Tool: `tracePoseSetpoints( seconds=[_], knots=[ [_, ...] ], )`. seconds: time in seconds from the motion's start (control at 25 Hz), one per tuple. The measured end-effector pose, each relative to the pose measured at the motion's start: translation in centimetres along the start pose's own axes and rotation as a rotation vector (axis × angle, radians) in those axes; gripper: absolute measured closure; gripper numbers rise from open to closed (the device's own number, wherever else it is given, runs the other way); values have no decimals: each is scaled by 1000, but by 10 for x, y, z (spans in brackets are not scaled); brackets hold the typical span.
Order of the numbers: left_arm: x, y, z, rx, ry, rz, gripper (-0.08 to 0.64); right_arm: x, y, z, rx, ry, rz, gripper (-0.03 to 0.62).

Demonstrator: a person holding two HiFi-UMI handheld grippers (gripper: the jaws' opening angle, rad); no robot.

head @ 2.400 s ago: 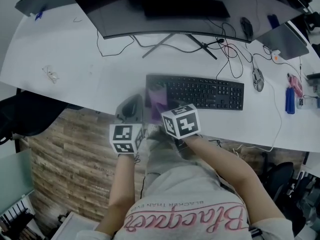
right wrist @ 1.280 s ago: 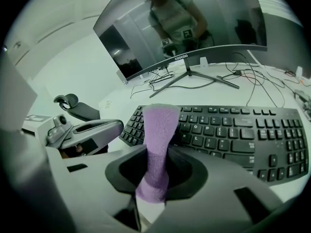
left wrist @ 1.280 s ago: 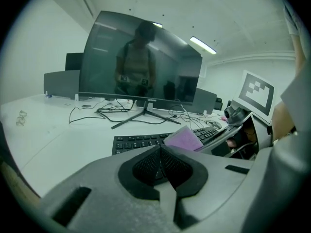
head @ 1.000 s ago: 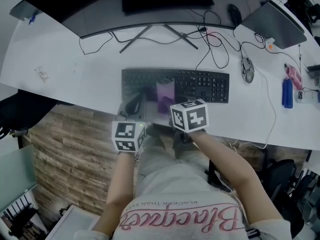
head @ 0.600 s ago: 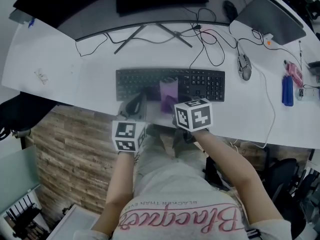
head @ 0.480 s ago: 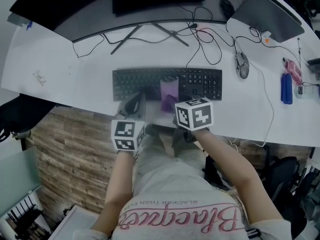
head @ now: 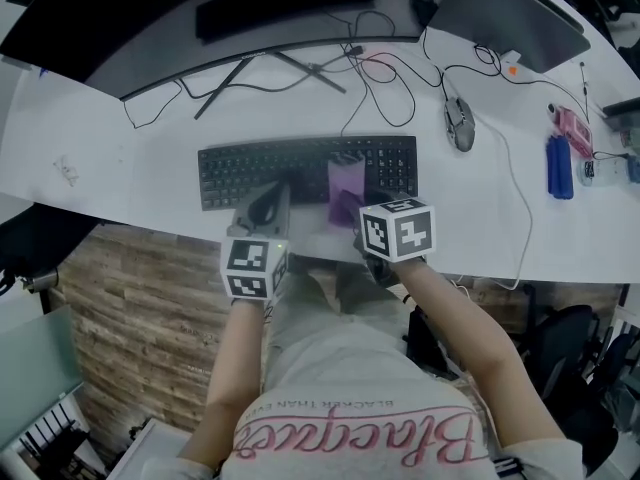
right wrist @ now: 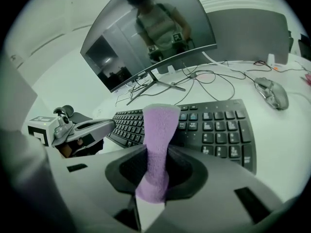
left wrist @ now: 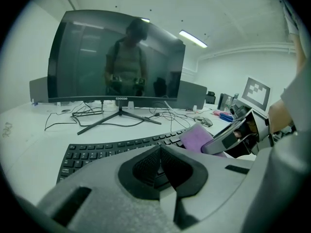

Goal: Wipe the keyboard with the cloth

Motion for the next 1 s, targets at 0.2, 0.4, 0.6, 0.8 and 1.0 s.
tracePoseSetpoints(
  seconds=[0.2, 0.4, 0.6, 0.8, 1.0],
  knots=[
    [11, 2, 19, 7, -13, 4, 555, -14, 2, 19, 7, -13, 5, 508],
    [18, 0, 31, 12, -11, 2, 555, -26, 4, 39, 2, -35, 9, 508],
    [24, 4, 44, 18, -17, 7, 555, -42, 5, 61, 3, -59, 26, 507],
    [31, 4, 56, 27, -31, 1, 555, -58, 6, 85, 13, -107, 42, 506],
    [32, 6, 69, 38, -49, -2, 555, -76, 8, 105, -45, -193, 51, 506]
  ],
)
Point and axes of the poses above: the fingertips, and each gripper's own axes: x forward along the fingers, z to its right, y out of its top, the point moved 2 cm from there along -x, backward along the fingers, and after that the axes turned 13 degrees about z, right-handed, at the moved point
